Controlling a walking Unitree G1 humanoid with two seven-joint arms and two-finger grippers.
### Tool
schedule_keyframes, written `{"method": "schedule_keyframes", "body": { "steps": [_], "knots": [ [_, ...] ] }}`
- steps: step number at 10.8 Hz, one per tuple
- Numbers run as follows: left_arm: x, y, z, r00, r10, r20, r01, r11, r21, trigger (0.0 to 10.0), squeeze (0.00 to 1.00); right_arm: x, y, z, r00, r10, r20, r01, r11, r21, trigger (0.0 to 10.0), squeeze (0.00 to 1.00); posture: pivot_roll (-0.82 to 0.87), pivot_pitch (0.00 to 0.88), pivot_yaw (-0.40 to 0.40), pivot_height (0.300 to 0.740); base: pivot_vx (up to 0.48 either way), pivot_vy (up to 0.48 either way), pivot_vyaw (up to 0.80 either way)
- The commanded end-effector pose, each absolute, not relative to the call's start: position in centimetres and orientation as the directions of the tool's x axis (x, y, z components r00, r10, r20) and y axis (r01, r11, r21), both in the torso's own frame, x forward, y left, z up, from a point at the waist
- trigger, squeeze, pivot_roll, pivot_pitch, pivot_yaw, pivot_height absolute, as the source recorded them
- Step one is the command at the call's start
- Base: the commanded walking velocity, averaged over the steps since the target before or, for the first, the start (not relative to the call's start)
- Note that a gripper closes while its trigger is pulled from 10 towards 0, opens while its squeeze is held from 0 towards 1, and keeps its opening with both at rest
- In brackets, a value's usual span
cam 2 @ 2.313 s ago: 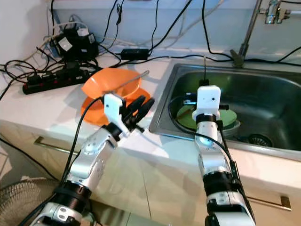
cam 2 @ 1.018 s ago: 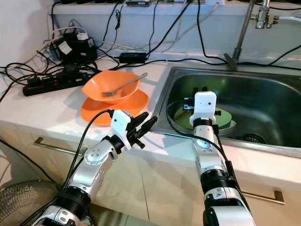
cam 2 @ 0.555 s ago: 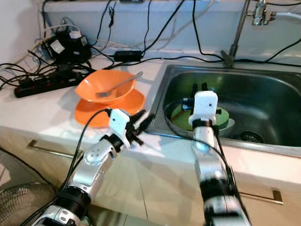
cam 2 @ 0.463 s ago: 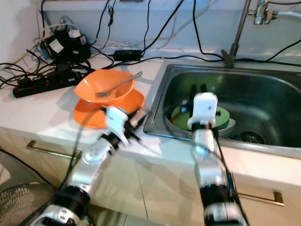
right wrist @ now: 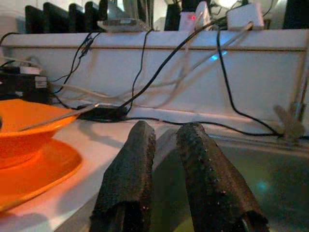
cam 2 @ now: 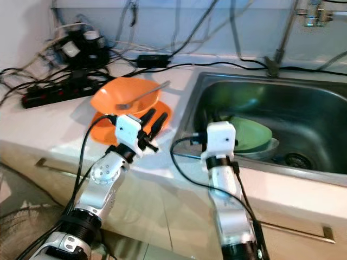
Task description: Kitchen organization
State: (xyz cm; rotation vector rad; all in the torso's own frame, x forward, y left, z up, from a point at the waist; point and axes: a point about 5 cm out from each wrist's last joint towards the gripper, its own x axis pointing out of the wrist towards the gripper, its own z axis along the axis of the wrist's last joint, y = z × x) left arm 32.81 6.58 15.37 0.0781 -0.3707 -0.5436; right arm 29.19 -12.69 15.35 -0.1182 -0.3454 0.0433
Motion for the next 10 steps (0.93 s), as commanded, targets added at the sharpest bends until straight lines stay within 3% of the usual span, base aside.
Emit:
{"method": "schedule_keyframes", "body": {
  "steps": [1, 7, 10],
  "knots": [
    [33.1, 6.6, 16.8, 0.781, -0.507, 0.365, 0.466, 0.862, 0.201, 10.0, 0.0, 28.9, -12.3, 15.9, 0.938, 0.079, 0.338, -0.038, 0.991, -0.128, 10.0, 0.0, 0.02, 0.0, 0.114, 0.74, 0.0, 0.0, 0.0],
    [34.8, 8.3, 17.6, 0.871, -0.371, 0.322, 0.323, 0.926, 0.195, 10.0, 0.0, 28.6, -12.3, 16.5, 0.947, 0.05, 0.319, -0.017, 0.994, -0.105, 10.0, 0.0, 0.02, 0.0, 0.123, 0.74, 0.0, 0.0, 0.0],
    [35.1, 9.1, 17.0, 0.913, -0.33, 0.238, 0.322, 0.944, 0.074, 10.0, 0.0, 28.9, -12.3, 17.2, 0.944, 0.041, 0.329, -0.008, 0.995, -0.1, 10.0, 0.0, 0.03, 0.0, 0.12, 0.74, 0.0, 0.0, 0.0]
  ]
}}
